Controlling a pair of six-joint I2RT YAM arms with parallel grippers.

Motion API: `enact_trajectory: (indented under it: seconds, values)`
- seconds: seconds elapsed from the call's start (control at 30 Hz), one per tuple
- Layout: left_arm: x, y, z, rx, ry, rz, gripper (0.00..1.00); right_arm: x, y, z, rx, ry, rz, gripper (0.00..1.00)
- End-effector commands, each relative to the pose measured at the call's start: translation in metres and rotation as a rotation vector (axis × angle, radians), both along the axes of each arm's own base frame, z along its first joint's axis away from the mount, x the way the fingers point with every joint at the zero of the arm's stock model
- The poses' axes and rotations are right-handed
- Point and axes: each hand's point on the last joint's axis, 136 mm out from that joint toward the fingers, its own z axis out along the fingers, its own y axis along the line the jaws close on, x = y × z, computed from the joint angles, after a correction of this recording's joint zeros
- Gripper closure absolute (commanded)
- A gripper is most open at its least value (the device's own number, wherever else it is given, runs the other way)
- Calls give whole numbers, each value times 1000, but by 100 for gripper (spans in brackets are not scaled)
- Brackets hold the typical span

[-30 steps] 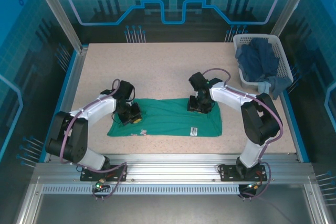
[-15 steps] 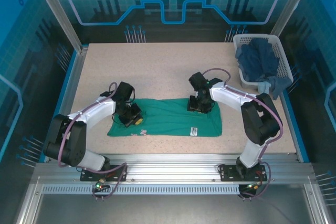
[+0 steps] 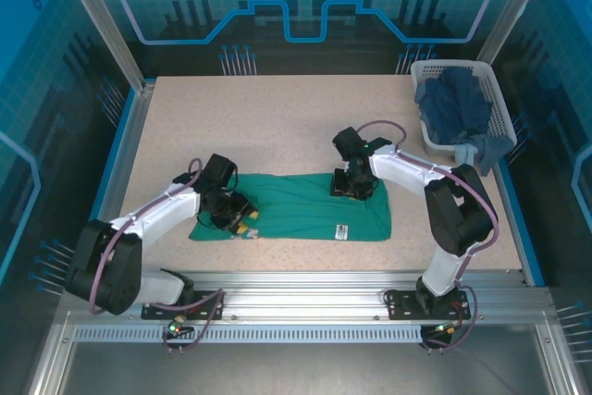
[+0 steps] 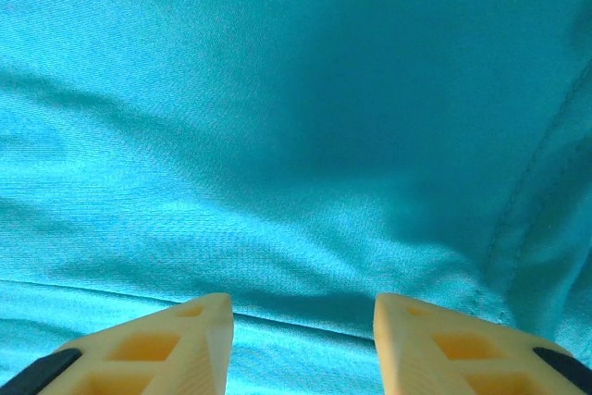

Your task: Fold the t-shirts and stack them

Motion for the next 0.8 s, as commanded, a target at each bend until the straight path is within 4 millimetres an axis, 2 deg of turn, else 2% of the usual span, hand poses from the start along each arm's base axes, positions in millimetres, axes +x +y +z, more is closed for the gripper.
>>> enact_trajectory:
  seconds: [0.0,0.17,0.27,0.37,0.43,0.7,0.77]
  values:
    - [15,18,33,57,-93,5,61,-7,-1,-2,-20,15,-1,55]
    - [53,36,30,68,-163,30,74,-8,0,-3,-15,20,3,56]
    - [74,39,15,95,-198,-32,82,-7,0,-2,-12,18,2,56]
    - [81,33,-5,79,-187,-87,85,-7,1,0,-12,16,3,56]
    - [72,35,-15,91,-146,-110,86,-6,1,1,-13,10,4,56]
    - [5,42,-39,85,-46,-106,87,-5,2,-3,-13,17,-5,56]
    - [-6,43,-45,80,-35,-91,87,-3,3,-3,-11,15,-4,56]
